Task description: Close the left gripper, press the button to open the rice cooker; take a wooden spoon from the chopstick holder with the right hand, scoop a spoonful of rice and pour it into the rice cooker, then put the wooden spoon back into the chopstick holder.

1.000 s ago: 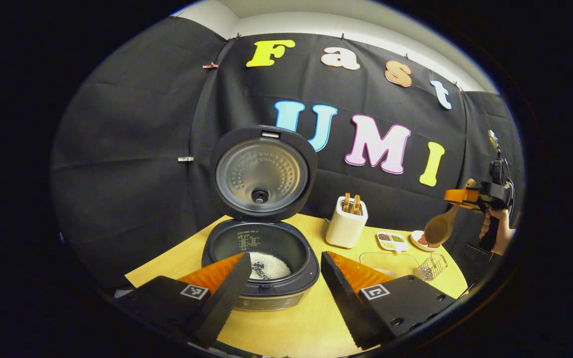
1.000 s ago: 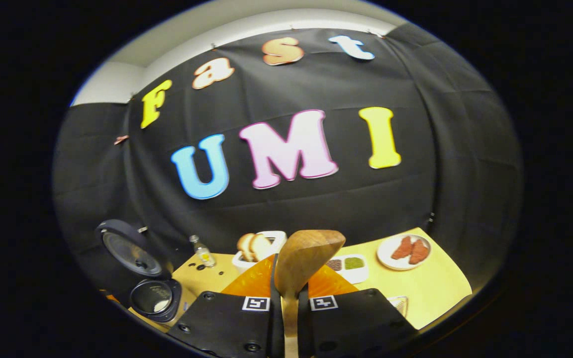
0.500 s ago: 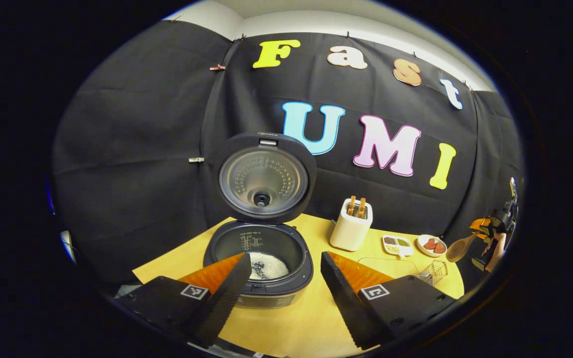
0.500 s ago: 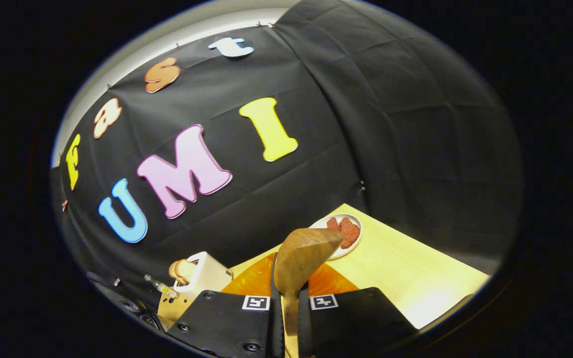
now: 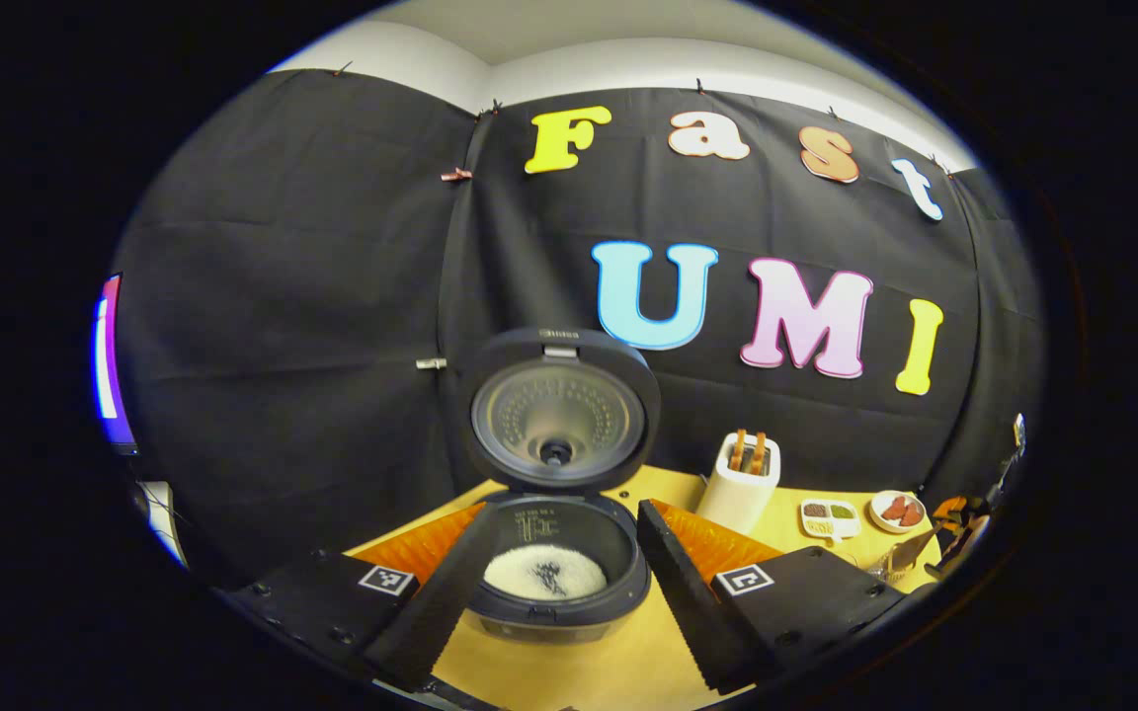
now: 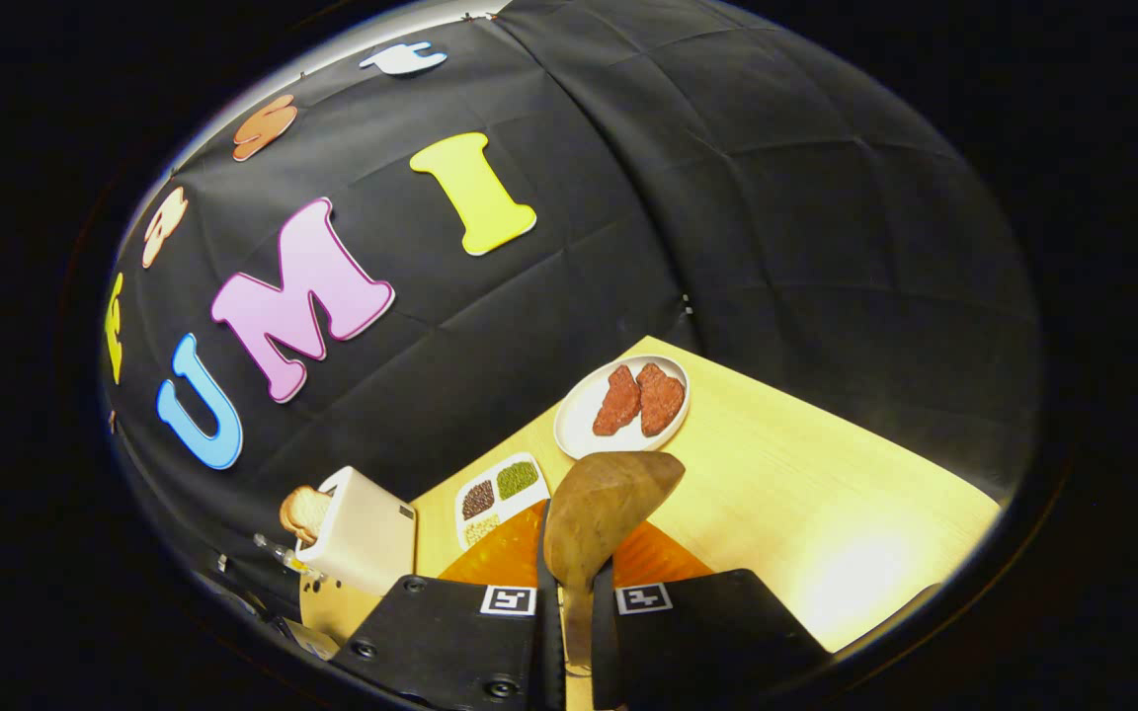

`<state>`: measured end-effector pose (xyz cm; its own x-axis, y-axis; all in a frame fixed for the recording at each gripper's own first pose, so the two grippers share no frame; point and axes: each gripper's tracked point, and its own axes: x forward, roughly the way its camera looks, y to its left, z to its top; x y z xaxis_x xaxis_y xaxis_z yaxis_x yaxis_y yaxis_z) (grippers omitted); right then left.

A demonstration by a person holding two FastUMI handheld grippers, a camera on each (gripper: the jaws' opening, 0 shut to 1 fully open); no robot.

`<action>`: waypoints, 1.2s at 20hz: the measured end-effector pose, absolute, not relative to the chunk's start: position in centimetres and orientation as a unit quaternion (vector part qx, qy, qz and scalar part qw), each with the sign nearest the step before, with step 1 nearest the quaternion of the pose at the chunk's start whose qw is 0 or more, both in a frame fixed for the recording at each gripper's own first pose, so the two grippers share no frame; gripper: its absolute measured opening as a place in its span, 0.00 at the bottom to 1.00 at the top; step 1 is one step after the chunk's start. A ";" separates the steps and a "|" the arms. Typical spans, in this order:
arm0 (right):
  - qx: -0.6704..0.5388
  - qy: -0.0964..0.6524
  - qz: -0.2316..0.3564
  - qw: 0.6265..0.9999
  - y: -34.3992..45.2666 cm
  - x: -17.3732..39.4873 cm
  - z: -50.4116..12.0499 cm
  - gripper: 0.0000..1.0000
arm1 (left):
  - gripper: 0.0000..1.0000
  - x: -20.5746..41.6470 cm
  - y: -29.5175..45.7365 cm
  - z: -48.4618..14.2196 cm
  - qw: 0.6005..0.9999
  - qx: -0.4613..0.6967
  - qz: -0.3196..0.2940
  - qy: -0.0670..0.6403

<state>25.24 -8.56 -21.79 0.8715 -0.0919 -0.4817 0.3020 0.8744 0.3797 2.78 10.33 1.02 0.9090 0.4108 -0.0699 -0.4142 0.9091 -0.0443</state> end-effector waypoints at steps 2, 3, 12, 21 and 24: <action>0.217 0.243 -0.112 0.939 -8.5 25.6 -23.5 0.15 | 0.95 3.8 11.2 2.9 0.975 -0.024 0.220 0.008; 0.215 0.249 -0.116 0.937 -8.6 25.6 -24.0 0.15 | 0.95 4.3 11.9 3.8 0.974 -0.022 0.225 -0.001; 0.177 0.244 -0.118 0.946 -9.5 23.3 -22.8 0.55 | 0.95 10.6 14.9 11.5 0.974 0.060 0.195 -0.093; 0.060 0.176 -0.118 0.975 -11.7 13.8 -12.9 0.98 | 0.99 19.4 17.5 13.2 0.979 0.082 0.130 -0.137; 0.026 0.158 -0.108 0.981 -10.3 11.0 -10.7 0.98 | 0.96 21.0 18.8 13.6 0.978 0.080 0.128 -0.143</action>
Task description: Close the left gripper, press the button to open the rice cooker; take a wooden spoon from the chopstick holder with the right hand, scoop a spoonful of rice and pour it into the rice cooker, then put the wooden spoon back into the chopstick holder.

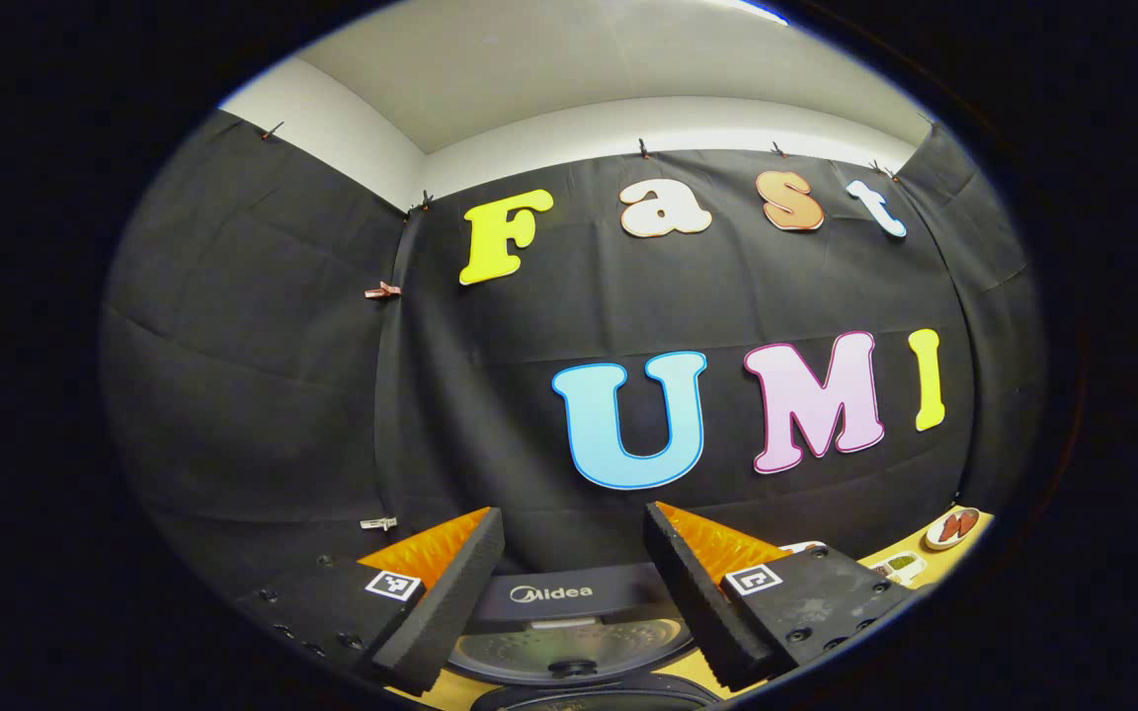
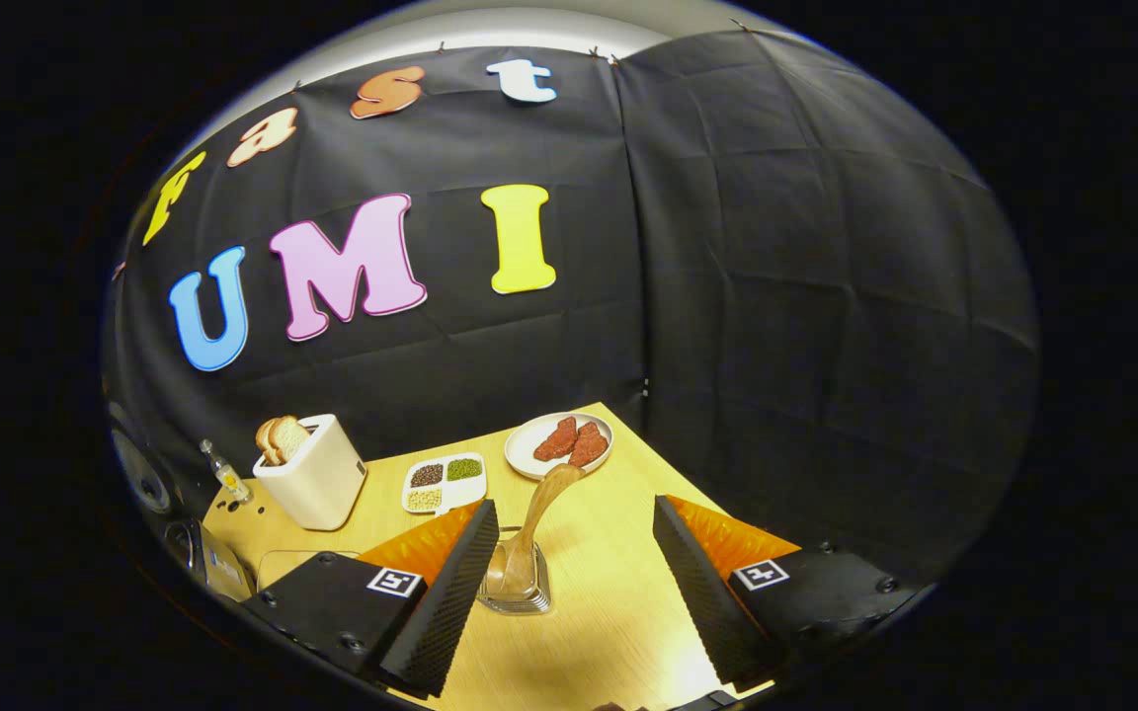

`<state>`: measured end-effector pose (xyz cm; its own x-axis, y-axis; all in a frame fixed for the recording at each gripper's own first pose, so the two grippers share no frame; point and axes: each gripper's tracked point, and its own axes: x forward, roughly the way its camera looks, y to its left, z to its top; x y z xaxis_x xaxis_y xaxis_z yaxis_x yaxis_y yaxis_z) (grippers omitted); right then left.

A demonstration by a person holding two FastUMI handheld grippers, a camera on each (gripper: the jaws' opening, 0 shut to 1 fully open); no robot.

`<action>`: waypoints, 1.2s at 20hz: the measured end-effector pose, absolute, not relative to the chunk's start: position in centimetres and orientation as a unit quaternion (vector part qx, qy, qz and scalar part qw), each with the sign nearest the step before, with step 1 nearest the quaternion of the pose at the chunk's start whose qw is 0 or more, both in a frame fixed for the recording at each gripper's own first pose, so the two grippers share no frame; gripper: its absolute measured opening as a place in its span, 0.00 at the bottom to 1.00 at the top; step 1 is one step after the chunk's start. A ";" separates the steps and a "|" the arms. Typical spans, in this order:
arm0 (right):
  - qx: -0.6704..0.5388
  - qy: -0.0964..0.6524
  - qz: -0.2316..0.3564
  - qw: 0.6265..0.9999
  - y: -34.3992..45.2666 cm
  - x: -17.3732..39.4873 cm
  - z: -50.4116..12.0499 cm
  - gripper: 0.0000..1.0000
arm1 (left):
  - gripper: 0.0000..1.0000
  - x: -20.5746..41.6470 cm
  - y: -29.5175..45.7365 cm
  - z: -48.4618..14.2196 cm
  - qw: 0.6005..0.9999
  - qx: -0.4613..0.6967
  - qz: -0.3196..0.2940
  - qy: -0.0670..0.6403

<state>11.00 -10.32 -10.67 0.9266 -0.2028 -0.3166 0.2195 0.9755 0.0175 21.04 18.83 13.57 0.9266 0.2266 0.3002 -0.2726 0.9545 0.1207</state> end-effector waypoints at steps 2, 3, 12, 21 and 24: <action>0.017 0.156 -0.088 0.984 -8.5 9.9 -9.9 0.98 | 0.95 21.7 19.1 13.6 0.979 0.076 0.124 -0.144; 0.011 0.154 -0.077 0.985 -7.6 9.7 -9.6 0.98 | 0.98 22.1 19.5 13.2 0.979 0.079 0.126 -0.136; -0.012 0.163 0.035 0.986 0.4 11.3 -10.2 0.98 | 1.00 20.1 18.5 9.4 0.986 0.058 0.146 -0.048; 0.000 0.195 0.087 0.977 2.4 11.0 -12.5 0.99 | 1.00 12.7 15.5 1.9 0.979 0.004 0.173 0.104; 0.008 0.203 0.095 0.975 2.6 10.9 -13.2 0.99 | 1.00 10.5 14.7 -1.9 0.976 -0.004 0.175 0.128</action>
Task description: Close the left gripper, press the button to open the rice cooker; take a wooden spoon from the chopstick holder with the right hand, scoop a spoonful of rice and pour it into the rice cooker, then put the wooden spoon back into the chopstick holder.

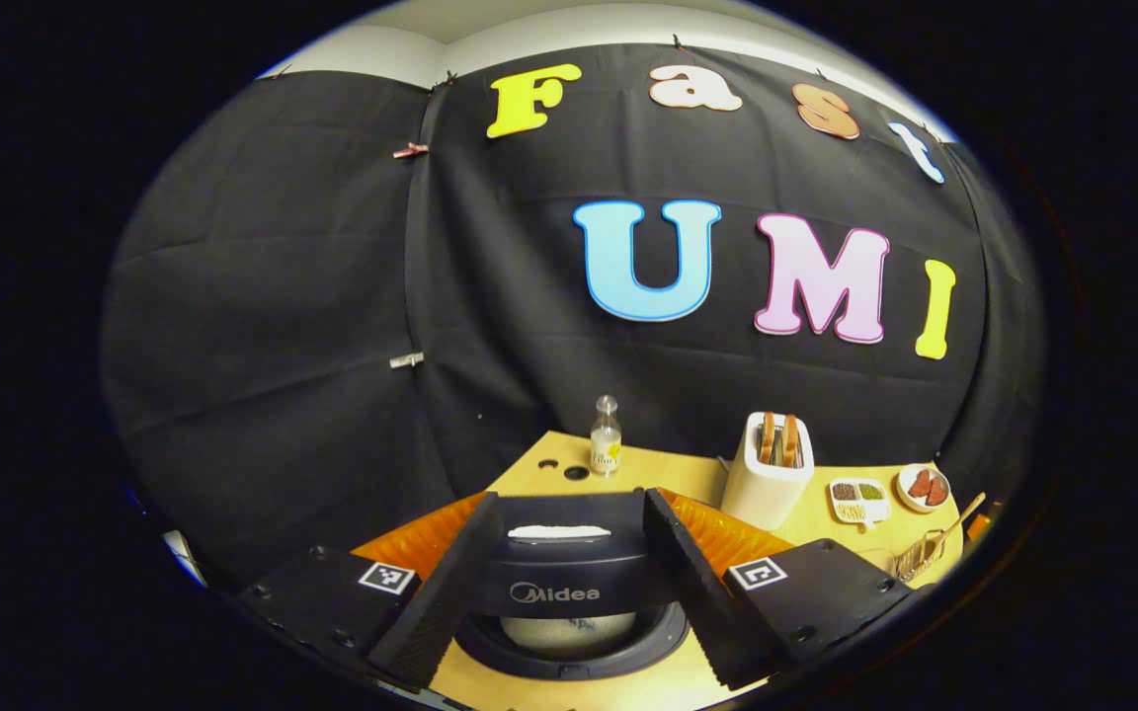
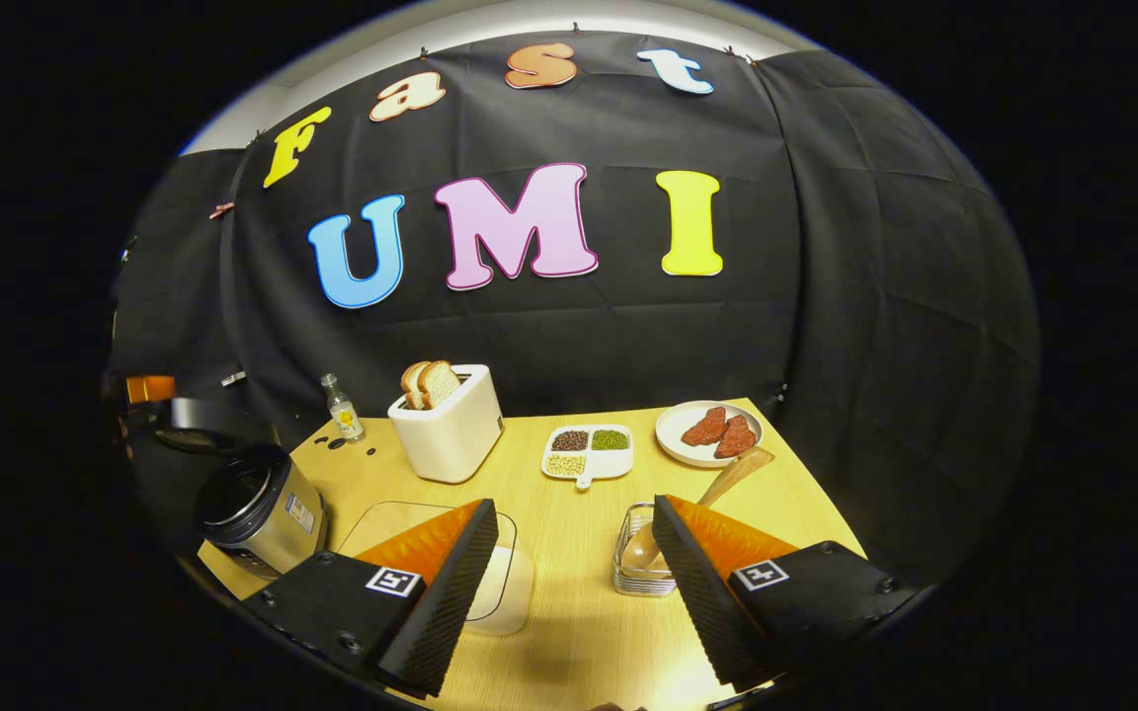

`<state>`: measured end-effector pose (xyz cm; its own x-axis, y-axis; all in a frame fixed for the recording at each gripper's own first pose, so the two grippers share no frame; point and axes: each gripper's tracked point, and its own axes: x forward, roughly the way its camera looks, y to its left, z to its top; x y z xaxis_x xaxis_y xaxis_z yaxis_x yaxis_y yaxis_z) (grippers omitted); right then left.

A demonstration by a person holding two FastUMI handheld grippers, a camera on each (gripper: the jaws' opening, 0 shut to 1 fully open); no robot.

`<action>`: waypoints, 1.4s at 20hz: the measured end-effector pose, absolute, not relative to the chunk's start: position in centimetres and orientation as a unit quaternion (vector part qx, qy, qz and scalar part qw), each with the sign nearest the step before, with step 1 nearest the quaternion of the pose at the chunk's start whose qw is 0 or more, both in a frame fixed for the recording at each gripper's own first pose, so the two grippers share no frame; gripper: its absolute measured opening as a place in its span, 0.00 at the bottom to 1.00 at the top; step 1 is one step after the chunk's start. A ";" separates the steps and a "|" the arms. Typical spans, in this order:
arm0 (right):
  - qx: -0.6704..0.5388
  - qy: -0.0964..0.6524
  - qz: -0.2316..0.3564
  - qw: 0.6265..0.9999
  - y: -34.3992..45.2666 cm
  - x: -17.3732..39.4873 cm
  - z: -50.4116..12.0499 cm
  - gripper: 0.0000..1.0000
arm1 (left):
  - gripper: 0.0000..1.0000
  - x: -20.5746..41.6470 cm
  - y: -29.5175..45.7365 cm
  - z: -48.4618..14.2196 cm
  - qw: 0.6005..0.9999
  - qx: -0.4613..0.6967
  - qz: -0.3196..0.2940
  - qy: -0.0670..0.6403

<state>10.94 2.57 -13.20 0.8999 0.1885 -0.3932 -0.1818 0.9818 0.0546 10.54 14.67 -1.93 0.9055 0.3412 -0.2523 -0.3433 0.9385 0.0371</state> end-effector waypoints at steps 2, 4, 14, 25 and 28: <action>0.009 0.208 0.098 0.973 2.4 10.8 -13.5 0.98 | 0.98 9.3 14.3 -5.4 0.974 -0.007 0.174 0.145; 0.007 0.214 0.101 0.972 2.3 10.6 -14.0 0.98 | 0.99 8.7 13.9 -8.9 0.972 -0.004 0.170 0.160; -0.005 0.226 0.119 0.967 1.9 9.5 -14.9 0.99 | 1.00 7.9 13.6 -14.0 0.971 0.002 0.169 0.171; -0.046 0.154 0.157 0.974 1.1 10.9 -11.8 0.99 | 0.95 5.8 7.0 -4.1 0.987 0.018 0.153 0.051; -0.049 0.128 0.186 0.973 2.6 10.8 -9.7 0.99 | 0.95 4.5 1.8 0.4 0.991 0.035 0.130 0.006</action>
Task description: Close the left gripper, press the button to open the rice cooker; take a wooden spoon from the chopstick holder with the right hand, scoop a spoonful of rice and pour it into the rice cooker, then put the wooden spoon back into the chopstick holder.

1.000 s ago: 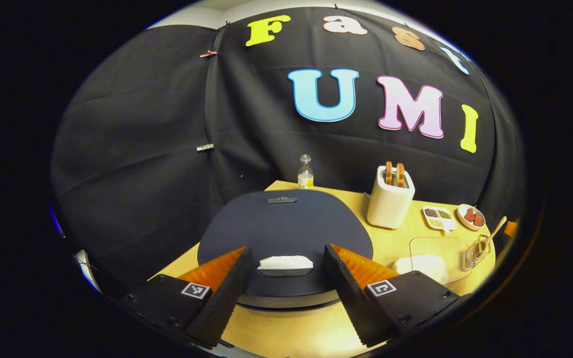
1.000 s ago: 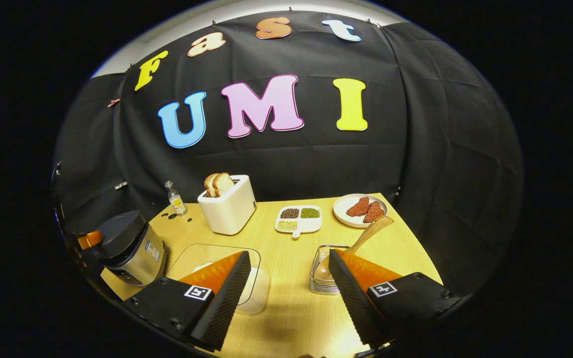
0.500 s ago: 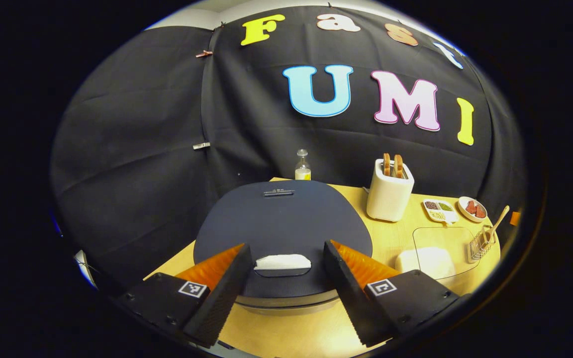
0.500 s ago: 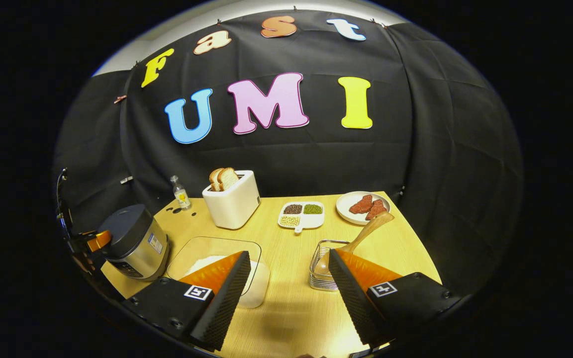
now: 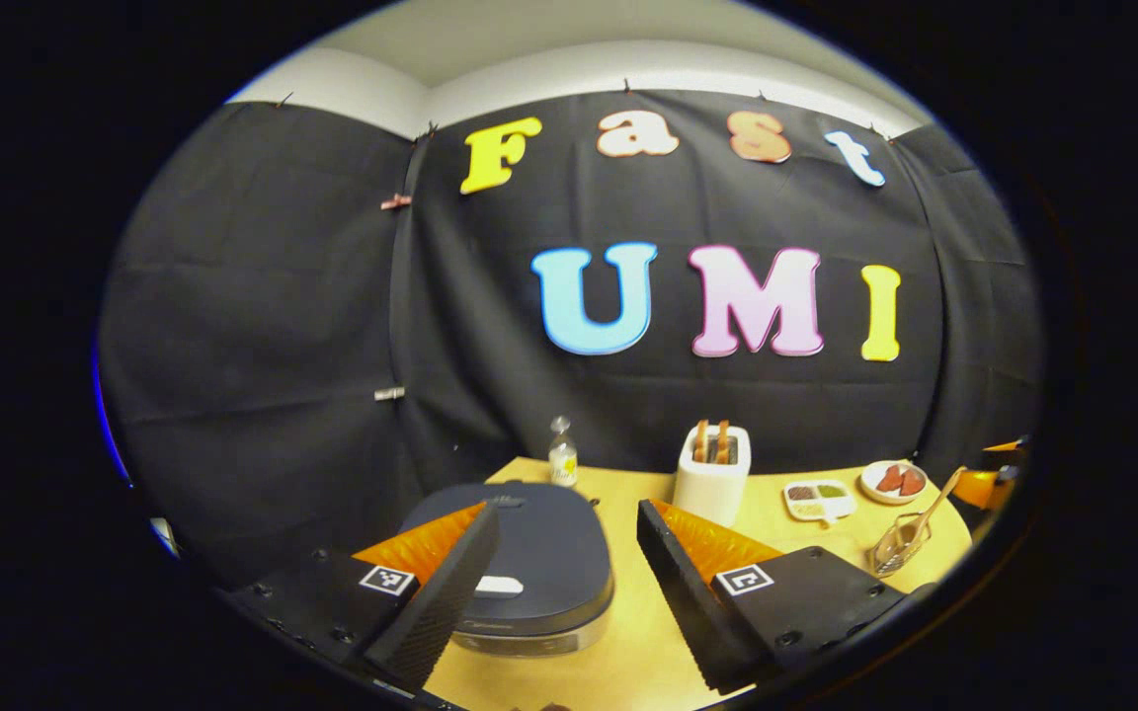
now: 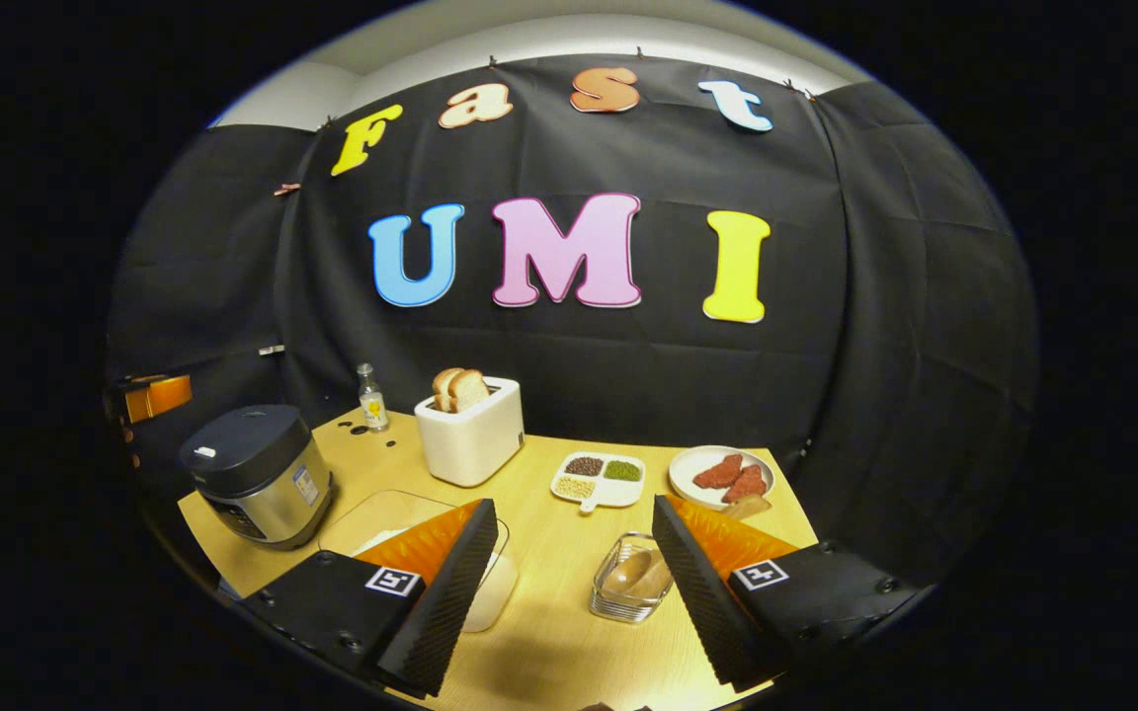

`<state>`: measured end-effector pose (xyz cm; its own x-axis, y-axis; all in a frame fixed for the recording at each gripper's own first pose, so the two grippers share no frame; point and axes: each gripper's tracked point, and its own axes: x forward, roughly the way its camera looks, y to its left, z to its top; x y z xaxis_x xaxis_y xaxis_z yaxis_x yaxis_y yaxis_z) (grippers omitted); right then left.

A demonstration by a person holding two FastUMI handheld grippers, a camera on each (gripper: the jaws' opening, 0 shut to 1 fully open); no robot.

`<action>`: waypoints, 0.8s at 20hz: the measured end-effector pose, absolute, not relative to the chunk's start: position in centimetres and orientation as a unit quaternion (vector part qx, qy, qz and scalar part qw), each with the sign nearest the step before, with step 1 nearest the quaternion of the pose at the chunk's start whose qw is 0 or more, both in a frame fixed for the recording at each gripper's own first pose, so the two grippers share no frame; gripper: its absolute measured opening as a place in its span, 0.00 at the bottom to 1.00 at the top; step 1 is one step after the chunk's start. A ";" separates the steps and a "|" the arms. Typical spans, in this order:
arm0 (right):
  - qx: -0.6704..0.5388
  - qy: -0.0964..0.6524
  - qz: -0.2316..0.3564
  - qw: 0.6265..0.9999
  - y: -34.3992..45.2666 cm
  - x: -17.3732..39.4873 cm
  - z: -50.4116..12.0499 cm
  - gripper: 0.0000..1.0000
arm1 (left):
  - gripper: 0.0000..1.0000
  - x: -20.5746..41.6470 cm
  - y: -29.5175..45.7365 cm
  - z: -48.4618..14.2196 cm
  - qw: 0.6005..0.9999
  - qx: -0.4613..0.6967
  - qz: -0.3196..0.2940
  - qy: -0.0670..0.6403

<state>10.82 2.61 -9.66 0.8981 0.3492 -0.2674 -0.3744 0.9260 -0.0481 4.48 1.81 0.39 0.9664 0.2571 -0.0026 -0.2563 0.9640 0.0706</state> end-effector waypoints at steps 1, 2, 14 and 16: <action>-0.047 0.122 0.183 0.974 2.4 10.7 -8.6 0.99 | 0.95 3.9 -0.3 1.5 0.993 0.031 0.112 -0.006; -0.039 0.115 0.173 0.977 2.0 10.3 -7.4 0.99 | 0.95 3.3 -2.2 2.6 0.995 0.027 0.093 -0.018; -0.028 0.071 0.057 0.995 -3.0 -2.0 -3.3 0.98 | 0.98 -7.2 -4.8 0.9 0.999 0.027 0.003 -0.026; -0.015 0.067 0.056 0.996 -2.5 -2.4 -2.6 0.98 | 0.98 -8.1 -3.8 1.0 0.999 0.024 0.007 -0.024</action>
